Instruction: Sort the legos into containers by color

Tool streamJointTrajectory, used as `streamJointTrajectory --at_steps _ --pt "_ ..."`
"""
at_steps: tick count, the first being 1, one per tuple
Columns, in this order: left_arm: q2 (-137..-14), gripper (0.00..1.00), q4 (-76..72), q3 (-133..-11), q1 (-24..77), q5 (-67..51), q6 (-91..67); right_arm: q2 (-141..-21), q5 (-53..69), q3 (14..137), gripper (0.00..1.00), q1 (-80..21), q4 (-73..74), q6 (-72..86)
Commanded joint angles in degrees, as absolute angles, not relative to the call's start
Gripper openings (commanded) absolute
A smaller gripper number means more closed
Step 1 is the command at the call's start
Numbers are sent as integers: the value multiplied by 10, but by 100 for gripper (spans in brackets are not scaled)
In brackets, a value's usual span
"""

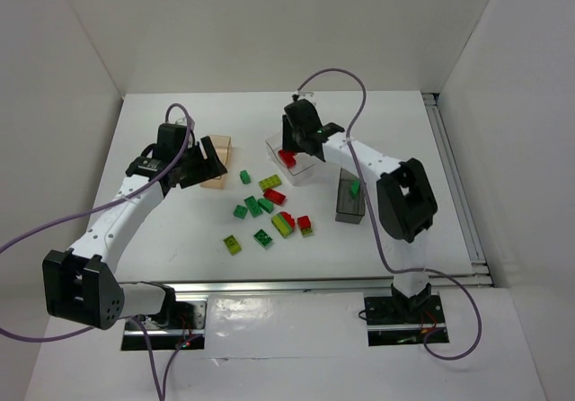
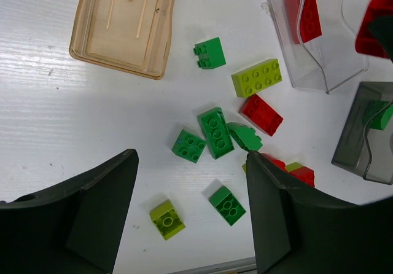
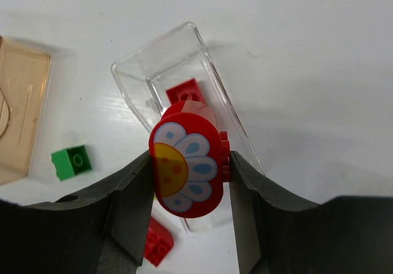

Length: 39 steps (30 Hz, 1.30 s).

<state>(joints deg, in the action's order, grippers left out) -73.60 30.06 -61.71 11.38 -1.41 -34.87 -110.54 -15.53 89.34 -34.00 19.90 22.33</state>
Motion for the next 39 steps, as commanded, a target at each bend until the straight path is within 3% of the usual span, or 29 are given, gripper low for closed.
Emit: streamJointTrajectory --at_steps 1,2,4,6,9,14,20,24,26,29,33,39 --pt "-720 79 300 -616 111 -18 -351 -1165 -127 975 45 -320 190 212" --pt "-720 79 300 -616 111 -18 -345 -1181 -108 1019 59 -320 200 212" --pt "-725 79 300 -621 111 -18 -345 -1212 -108 1049 67 -320 218 207" --pt "-725 79 300 -621 111 -18 -340 -1205 -113 1049 83 -320 224 207" --pt "-730 79 305 -621 111 -12 -340 -1146 -130 981 80 -320 216 212" --pt "-730 79 305 -627 111 -12 -340 -999 -142 789 50 -358 163 219" --pt "-730 79 305 -632 105 -7 -340 -906 -148 643 50 -431 187 246" --pt "-730 79 305 -632 105 -7 -340 -882 -127 582 72 -436 203 265" --pt "-730 79 305 -632 105 -12 -340 -882 -121 577 74 -436 198 265" --pt "-730 79 305 -632 105 -18 -340 -898 -99 582 74 -441 176 248" --pt "-730 79 305 -632 105 -18 -340 -953 -116 633 66 -452 182 222" --pt "-736 79 305 -632 105 -27 -334 -1033 -102 719 66 -452 193 164"
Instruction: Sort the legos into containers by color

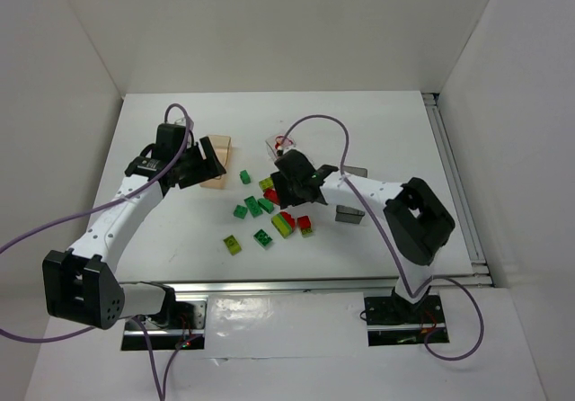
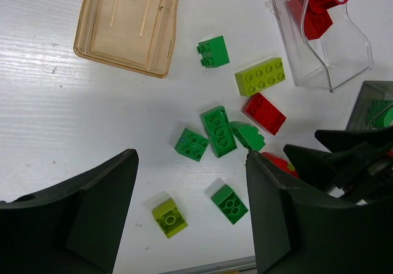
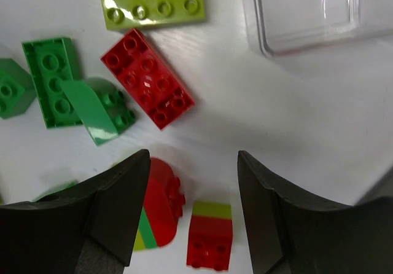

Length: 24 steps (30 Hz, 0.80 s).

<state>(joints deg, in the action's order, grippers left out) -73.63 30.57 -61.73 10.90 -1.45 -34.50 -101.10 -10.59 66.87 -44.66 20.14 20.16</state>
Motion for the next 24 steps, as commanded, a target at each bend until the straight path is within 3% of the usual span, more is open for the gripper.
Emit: streamJointTrajectory --at_steps 1,9,15,19,24 --pt "-737 79 300 -632 105 -32 -328 -1052 -102 726 66 -452 193 151" --pt "-754 79 300 -632 111 -33 -328 -1117 -77 781 66 -452 199 105" --pt "-754 79 300 -632 111 -33 -328 -1171 -77 824 75 -452 205 89" --pt "-754 79 300 -632 111 -27 -328 -1193 -77 848 75 -452 205 89" --pt "-749 79 305 -632 111 -17 -328 -1160 -97 848 50 -457 221 104"
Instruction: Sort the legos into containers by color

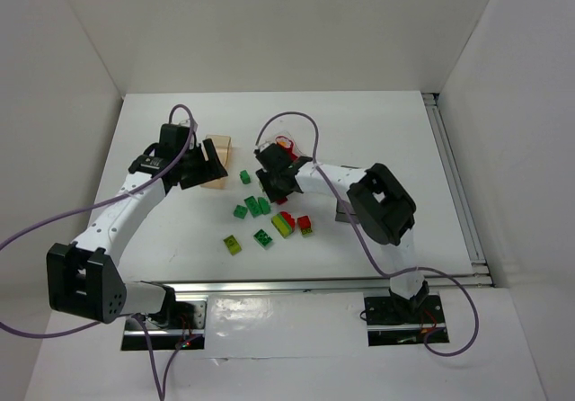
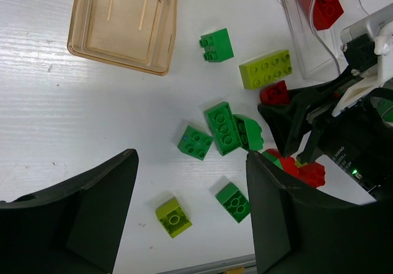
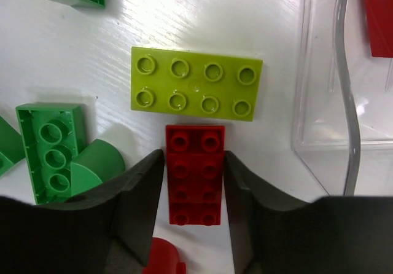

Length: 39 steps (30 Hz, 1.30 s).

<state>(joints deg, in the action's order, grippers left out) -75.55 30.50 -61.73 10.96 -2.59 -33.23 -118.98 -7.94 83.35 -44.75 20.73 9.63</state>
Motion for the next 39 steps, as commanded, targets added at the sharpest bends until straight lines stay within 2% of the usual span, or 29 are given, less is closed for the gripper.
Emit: streamJointTrajectory --at_steps 1,2,4,11,15,21,22,24,26,28,29,33,34,35,37,39 --pt "-749 79 305 -632 111 -17 -328 -1139 -104 836 47 -462 221 104" --pt "-749 79 305 -632 111 -11 -328 -1118 -114 822 42 -462 215 112" --pt "-749 79 305 -632 111 -6 -328 -1061 -127 792 39 -462 214 119" --pt "-762 78 305 -632 111 -18 -328 -975 -206 771 36 -447 221 138" --pt "-751 78 305 -632 111 -13 -328 -988 -214 794 37 -411 221 143" --pt "-751 78 305 -632 111 -8 -328 -1077 -200 876 39 -367 199 137" --pt "-756 77 305 -637 111 -8 -328 -1089 -194 900 48 -367 199 137" --pt "-756 77 305 -637 111 -8 -328 -1119 -189 923 73 -354 199 137" --pt "-761 77 305 -637 111 -8 -328 -1124 -189 939 88 -354 207 137" --pt "-761 77 305 -637 111 -8 -328 -1100 -189 919 88 -359 197 137" --pt "-756 77 305 -637 111 -8 -328 -1086 -189 885 84 -359 192 137" --pt "-756 77 305 -637 111 -8 -328 -986 -183 781 61 -394 181 159" --pt "-756 77 305 -637 111 -8 -328 -970 -183 758 50 -401 181 164" --pt "-756 77 305 -637 111 -8 -328 -956 -175 716 46 -408 189 173" --pt "-756 77 305 -642 111 -14 -328 -920 -164 678 45 -425 203 194" --pt "-756 77 305 -642 111 -14 -328 -895 -142 632 52 -438 214 207"
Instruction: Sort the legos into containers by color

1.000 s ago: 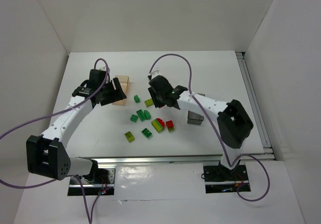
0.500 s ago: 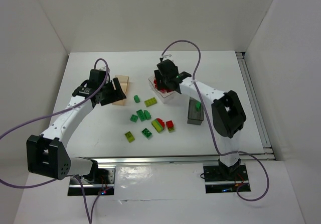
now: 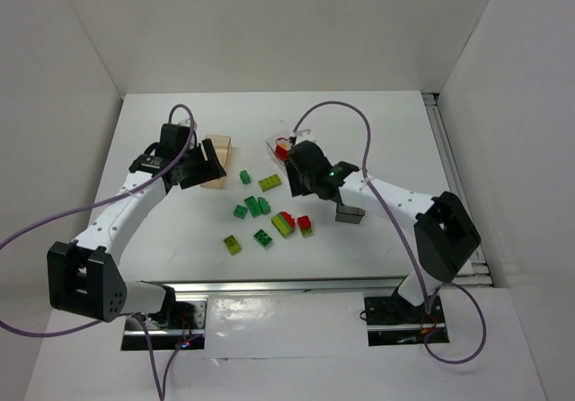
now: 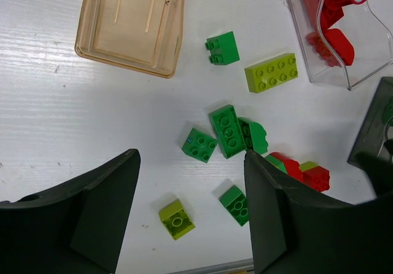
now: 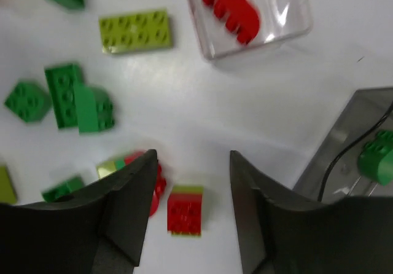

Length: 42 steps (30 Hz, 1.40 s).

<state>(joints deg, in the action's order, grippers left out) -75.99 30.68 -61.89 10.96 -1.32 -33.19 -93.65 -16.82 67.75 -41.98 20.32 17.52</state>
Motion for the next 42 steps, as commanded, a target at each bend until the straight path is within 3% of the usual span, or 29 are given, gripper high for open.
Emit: streamJointTrajectory --at_steps 1,2,4,10,13,14,18,27,32,38,42 --pt "-756 77 305 -642 111 -14 -328 -890 -135 621 60 -439 220 214" --pt "-756 77 305 -642 116 -14 -328 -889 -129 614 73 -447 233 214" --pt "-761 77 305 -642 116 -19 -328 -884 -116 596 80 -455 239 221" --pt "-761 77 305 -642 116 -25 -333 -914 -105 570 80 -473 239 231" --pt "-755 77 305 -642 116 -25 -333 -920 -110 564 72 -473 228 236" --pt "-755 77 305 -642 116 -25 -333 -925 -110 564 65 -473 222 236" --pt "-760 77 305 -637 121 -25 -333 -949 -110 564 62 -473 215 236" --pt "-760 77 300 -637 121 -32 -333 -911 -128 570 30 -478 226 236" --pt "-760 78 275 -637 127 -76 -327 -870 -145 593 29 -478 258 242" --pt "-742 80 181 -592 132 -270 -297 -810 -126 615 29 -473 265 221" --pt "-748 86 42 -529 148 -423 -315 -786 -70 628 29 -438 245 208"
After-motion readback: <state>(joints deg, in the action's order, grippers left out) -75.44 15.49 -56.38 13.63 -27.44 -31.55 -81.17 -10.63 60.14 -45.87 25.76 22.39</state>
